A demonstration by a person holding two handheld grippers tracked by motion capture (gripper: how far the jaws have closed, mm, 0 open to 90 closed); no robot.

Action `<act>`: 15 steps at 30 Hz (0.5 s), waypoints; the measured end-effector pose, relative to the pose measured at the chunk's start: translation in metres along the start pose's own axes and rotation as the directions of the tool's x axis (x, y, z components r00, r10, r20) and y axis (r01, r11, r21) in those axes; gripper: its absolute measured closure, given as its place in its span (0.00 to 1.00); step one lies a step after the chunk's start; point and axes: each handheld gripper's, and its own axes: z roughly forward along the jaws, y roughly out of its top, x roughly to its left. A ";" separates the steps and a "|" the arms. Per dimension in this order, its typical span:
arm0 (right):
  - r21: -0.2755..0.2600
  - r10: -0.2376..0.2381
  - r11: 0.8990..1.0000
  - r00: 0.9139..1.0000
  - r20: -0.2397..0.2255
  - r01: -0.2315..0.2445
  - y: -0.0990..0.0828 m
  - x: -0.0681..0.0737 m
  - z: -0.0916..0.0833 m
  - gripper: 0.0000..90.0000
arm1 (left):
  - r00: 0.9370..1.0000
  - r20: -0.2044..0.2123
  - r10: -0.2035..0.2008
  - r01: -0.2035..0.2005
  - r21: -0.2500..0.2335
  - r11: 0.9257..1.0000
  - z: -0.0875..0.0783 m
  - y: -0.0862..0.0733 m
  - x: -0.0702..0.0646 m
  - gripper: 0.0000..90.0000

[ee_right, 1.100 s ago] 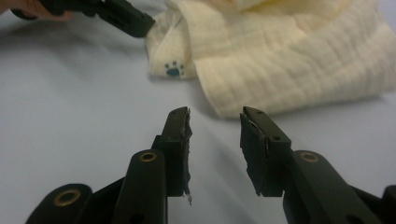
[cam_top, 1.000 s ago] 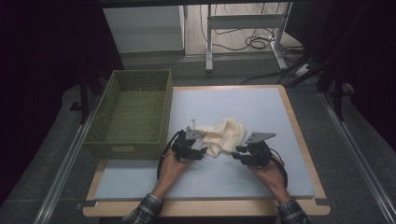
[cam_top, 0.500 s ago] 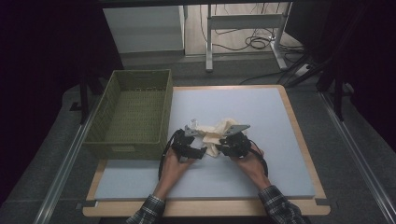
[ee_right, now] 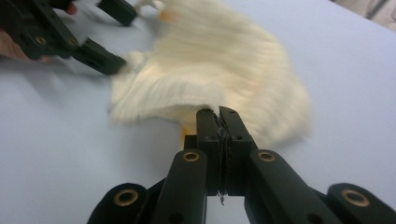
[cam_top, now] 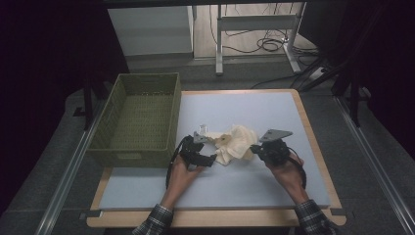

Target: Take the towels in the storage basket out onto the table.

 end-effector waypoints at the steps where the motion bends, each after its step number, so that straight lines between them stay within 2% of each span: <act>1: -0.003 0.004 1.000 1.000 0.011 -0.004 -0.003 -0.004 -0.007 0.98 | 1.000 0.000 0.000 0.000 0.000 1.000 0.000 0.000 0.000 0.16; 4: -0.003 0.034 0.999 0.999 0.039 -0.034 -0.015 -0.015 -0.025 0.98 | 1.000 0.000 0.004 -0.004 0.003 1.000 0.000 0.000 0.000 0.16; 7: 0.008 0.057 0.998 0.997 0.059 -0.058 -0.028 -0.026 -0.036 0.98 | 1.000 0.000 0.004 -0.004 0.003 1.000 0.000 0.000 0.000 0.16; 12: 0.032 0.098 0.994 0.993 0.062 -0.101 -0.050 -0.036 -0.037 0.97 | 1.000 0.000 0.004 -0.004 0.004 1.000 0.000 0.000 0.000 0.16; 15: 0.063 0.127 0.990 0.991 0.053 -0.130 -0.068 -0.038 -0.031 0.86 | 1.000 0.001 -0.002 0.002 0.003 1.000 0.000 0.000 0.000 0.16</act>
